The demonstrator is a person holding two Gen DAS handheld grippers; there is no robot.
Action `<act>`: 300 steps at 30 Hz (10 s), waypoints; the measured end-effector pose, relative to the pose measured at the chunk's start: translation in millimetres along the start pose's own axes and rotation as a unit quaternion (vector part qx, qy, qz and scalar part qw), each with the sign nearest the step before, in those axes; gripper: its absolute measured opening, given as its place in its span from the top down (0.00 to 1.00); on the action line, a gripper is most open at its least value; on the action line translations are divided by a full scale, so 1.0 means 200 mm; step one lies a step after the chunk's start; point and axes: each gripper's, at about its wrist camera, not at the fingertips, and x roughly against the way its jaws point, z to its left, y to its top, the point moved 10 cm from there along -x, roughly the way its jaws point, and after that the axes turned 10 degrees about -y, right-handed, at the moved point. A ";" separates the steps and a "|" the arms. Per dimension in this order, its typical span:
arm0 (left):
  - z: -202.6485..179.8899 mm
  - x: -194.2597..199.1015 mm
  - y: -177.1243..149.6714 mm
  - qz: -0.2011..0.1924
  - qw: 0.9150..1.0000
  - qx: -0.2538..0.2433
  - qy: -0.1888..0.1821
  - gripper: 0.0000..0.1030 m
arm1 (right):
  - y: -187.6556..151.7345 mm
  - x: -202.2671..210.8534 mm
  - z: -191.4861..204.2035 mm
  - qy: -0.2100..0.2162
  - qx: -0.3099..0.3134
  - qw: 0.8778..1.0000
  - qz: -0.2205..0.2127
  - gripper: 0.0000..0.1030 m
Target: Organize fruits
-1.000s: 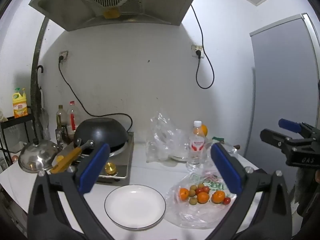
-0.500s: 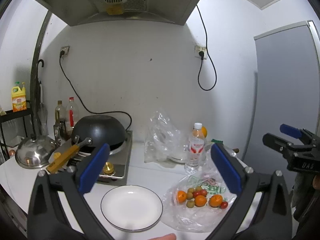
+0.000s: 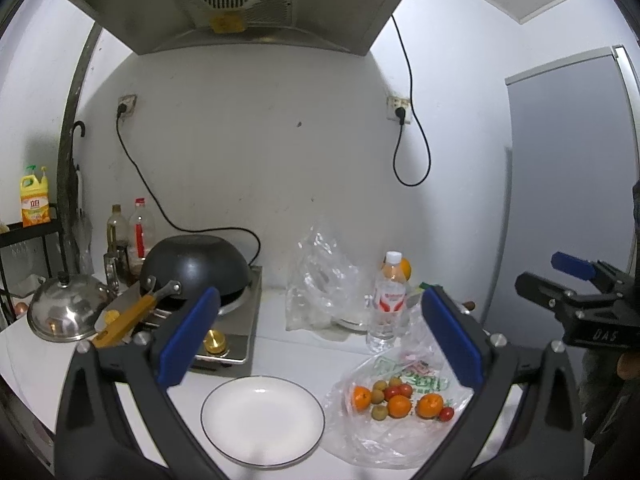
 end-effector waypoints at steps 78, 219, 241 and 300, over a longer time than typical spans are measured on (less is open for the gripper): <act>-0.15 -0.41 -0.31 0.096 0.995 -0.036 -0.011 0.01 | -0.39 -0.31 -0.25 -0.016 0.010 0.995 0.095 0.01; 0.68 -0.54 -1.01 0.284 0.959 -0.012 0.008 0.59 | -0.71 -0.71 1.02 0.220 0.104 0.943 0.225 0.55; 0.79 -0.62 -1.16 0.320 0.947 0.018 0.015 0.59 | -0.80 -0.89 1.20 0.234 0.111 0.932 0.254 0.55; 0.50 -0.38 -0.94 0.259 0.966 0.018 0.001 0.53 | -0.71 -0.72 1.06 0.226 0.057 0.936 0.263 0.54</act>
